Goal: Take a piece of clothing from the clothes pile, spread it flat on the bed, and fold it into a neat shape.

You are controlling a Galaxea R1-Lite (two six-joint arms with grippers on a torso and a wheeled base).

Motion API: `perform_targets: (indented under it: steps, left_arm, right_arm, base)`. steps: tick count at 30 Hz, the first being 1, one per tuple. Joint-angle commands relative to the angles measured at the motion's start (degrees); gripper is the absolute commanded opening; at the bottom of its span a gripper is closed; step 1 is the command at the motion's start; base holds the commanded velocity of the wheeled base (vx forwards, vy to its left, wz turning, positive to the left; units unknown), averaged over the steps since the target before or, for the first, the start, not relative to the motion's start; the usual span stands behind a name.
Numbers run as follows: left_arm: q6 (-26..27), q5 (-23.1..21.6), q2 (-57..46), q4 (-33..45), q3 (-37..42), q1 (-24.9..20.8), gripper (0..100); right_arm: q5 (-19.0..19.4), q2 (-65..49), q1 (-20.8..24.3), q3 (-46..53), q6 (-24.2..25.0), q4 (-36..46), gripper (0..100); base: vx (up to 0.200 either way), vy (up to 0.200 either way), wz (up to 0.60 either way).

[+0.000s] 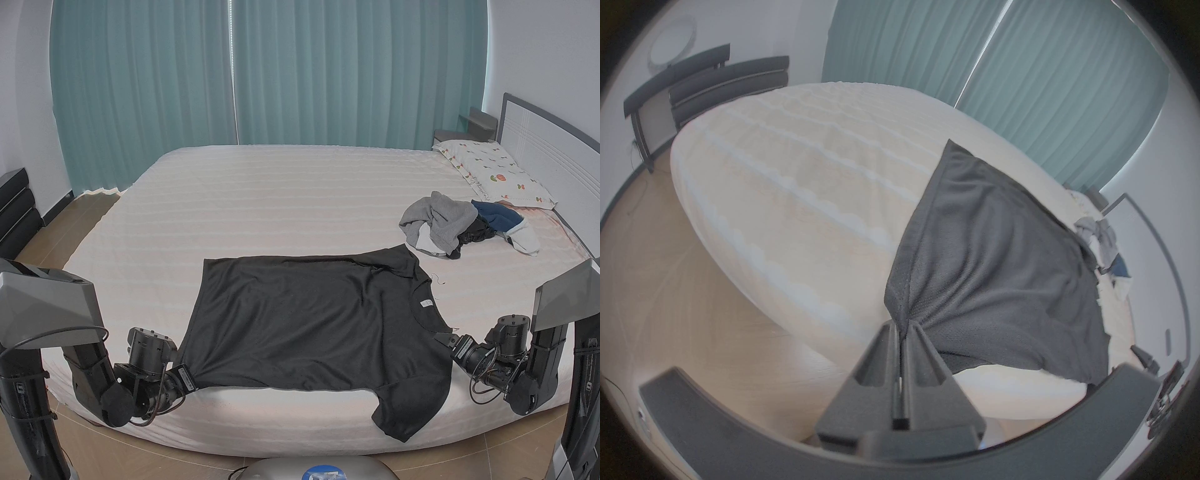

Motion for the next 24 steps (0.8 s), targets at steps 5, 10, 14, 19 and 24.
perform_targets:
  steps: [5, 10, 14, 19, 24]
  left_arm:
    - [3.87, -0.04, -2.30, 1.32, 1.16, 5.62, 0]
    - [3.95, 0.05, -2.47, 1.41, 1.25, 5.71, 0]
    - [3.95, -0.04, -3.00, 1.41, 1.42, 5.54, 0]
    - [3.51, -0.83, -2.74, 1.41, 1.42, 5.27, 0]
    - [2.72, -1.62, -2.21, 1.32, 1.25, 4.75, 0]
  right_arm:
    - [0.06, 4.35, -1.26, -1.38, -0.68, -0.48, 100]
    - [0.15, 6.29, -1.17, -2.97, -0.68, -0.92, 100]
    - [0.68, 7.17, -1.08, -4.64, -0.68, -0.65, 100]
    - [0.41, 7.61, -1.17, -7.10, -1.12, 0.05, 0]
    - [0.41, 6.99, -2.93, -13.34, -1.82, 5.15, 0]
  base:
    - [0.000, 0.000, 0.00]
    - [0.000, 0.000, 0.00]
    - [0.000, 0.000, 0.00]
    - [0.000, 0.000, 0.00]
    - [0.000, 0.000, 0.00]
